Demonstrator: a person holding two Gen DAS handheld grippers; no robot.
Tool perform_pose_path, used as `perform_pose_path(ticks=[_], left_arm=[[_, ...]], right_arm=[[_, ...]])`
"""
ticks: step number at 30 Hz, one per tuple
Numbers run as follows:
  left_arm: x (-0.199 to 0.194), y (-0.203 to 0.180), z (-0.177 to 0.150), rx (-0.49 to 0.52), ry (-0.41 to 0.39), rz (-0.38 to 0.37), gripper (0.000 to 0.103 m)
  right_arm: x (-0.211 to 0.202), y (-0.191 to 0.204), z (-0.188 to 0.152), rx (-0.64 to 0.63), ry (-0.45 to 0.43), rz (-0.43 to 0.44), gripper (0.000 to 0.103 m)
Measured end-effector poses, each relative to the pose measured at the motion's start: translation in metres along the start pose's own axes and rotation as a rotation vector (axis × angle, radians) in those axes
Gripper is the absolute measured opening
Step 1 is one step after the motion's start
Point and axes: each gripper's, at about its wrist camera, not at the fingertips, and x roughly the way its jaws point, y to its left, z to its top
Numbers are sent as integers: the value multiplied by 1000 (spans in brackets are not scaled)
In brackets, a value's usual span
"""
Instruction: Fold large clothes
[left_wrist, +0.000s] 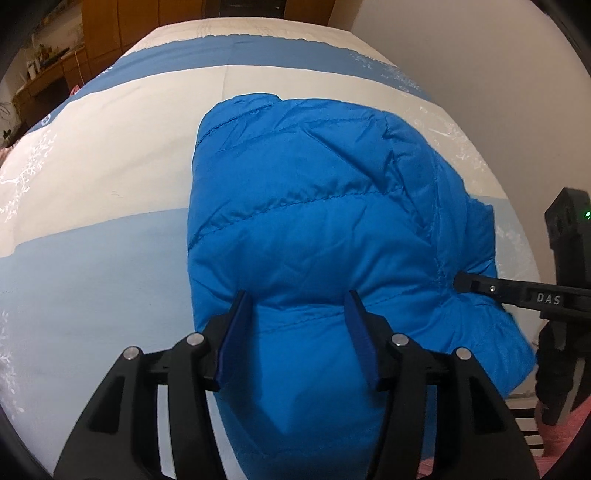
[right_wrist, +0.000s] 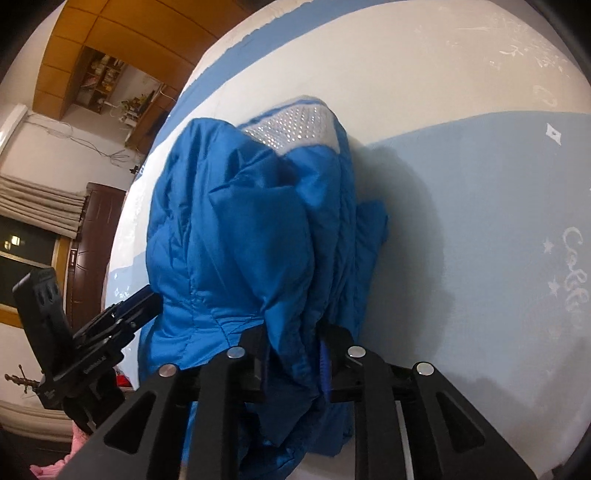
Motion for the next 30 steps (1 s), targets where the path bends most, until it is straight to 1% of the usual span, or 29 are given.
perform_pose_path(ticks=[3,5,6,7,8,9,10,11,13,14,16,17,19,20,23,24,25,28,30], left_arm=[[-1,0,0,-14,5,-6,54],[-9,2,2,-32,18,-3,53],[-12,2,3,-38,20,4,50],[-21,3,3,-43,18,12,50],[-31,1,0,-41,9,10,50],[-39,0,-2,-37,-2,5,51],[-46,-1,-5,-27,-14,2,51],[-53,-3,-7,-16,-23,4,51],[-61,-8,-12,-12,-24,-6,51],[-62,-11,-16,-14,-17,-21,51],[-60,-17,-21,-5,-16,-23,50],[-59,-19,-26,-2,-21,-24,50],[-57,-19,-32,-11,-12,-52,50],[-52,-19,-36,-23,6,-67,50],[-36,-24,-43,-18,16,-68,50],[-32,-25,-44,-11,18,-68,50],[-27,-27,-47,0,22,-63,50],[-14,-32,-55,31,29,-39,51],[-10,-34,-56,42,28,-30,51]], right_arm=[[-5,2,1,0,8,-2,22],[-14,12,4,-17,0,-21,27],[-23,18,3,-41,-17,-59,28],[-32,23,3,-63,-35,-98,29],[-45,34,-1,-106,-70,-160,29],[-58,46,-4,-151,-109,-191,29],[-70,59,-8,-198,-132,-171,29],[-77,69,-11,-230,-134,-137,29],[-79,94,-21,-312,-100,-42,29],[-75,103,-25,-340,-75,-21,27],[-61,110,-34,-384,-27,-27,22],[-56,109,-38,-389,-13,-36,20],[-44,97,-43,-371,17,-64,18],[-39,94,-44,-361,26,-64,16],[-26,67,-55,-304,62,-58,9],[-18,57,-57,-271,75,-59,3],[-11,49,-60,-244,82,-60,0],[1,34,-64,-205,76,-25,0],[3,31,-64,-186,74,-16,0]])
